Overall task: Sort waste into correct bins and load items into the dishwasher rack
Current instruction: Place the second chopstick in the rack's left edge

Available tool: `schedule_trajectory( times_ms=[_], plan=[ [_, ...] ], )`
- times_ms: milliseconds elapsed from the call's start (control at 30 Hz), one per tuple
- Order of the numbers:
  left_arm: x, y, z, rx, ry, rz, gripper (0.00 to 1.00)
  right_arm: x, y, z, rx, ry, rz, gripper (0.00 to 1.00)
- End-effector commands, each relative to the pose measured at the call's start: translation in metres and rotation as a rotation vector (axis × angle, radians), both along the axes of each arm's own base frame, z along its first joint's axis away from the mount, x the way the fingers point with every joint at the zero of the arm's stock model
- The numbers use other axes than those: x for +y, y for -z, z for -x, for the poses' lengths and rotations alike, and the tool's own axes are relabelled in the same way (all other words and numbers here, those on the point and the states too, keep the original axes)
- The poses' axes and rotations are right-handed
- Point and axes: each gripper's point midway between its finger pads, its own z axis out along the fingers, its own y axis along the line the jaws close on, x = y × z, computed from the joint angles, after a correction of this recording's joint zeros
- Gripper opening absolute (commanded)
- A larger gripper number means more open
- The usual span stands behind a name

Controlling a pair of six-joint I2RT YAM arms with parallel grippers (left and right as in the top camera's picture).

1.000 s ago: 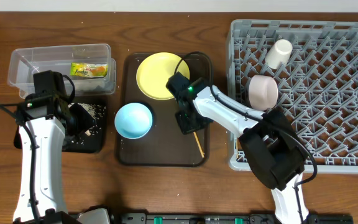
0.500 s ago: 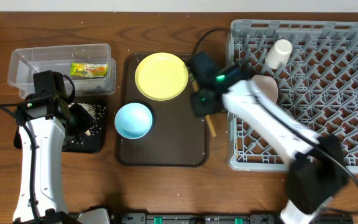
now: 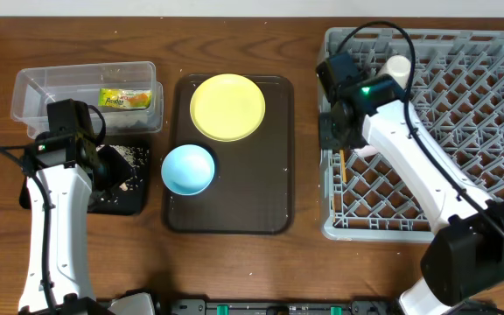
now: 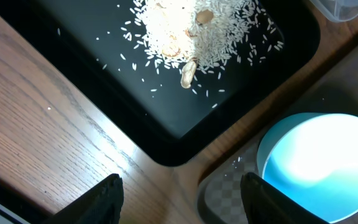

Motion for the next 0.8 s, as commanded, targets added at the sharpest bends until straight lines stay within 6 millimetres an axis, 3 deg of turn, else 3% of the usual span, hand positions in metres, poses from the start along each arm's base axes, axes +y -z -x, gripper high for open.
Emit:
schedule_trajectory(
  times_ms=[0, 167, 467, 600, 667, 767],
  plan=[
    [0.001, 0.002, 0.002, 0.01, -0.006, 0.001, 0.64, -0.009, 0.017, 0.009, 0.039, 0.044, 0.035, 0.01],
    [0.001, 0.002, 0.002, 0.009, -0.006, 0.001, 0.64, -0.013, 0.034, 0.019, 0.072, 0.046, 0.049, 0.02],
    [0.001, 0.002, 0.002, 0.01, -0.006, 0.001, 0.64, -0.011, 0.031, 0.018, 0.065, 0.044, 0.037, 0.18],
    [0.001, 0.002, 0.002, 0.01, -0.006, 0.001, 0.63, -0.002, 0.008, 0.003, -0.007, 0.013, -0.005, 0.19],
    [0.001, 0.002, 0.002, 0.009, -0.006, 0.001, 0.64, 0.014, -0.01, -0.012, -0.076, -0.047, -0.076, 0.22],
    [0.001, 0.002, 0.002, 0.009, -0.006, 0.001, 0.64, 0.048, -0.037, -0.04, -0.205, -0.148, -0.229, 0.46]
  ],
)
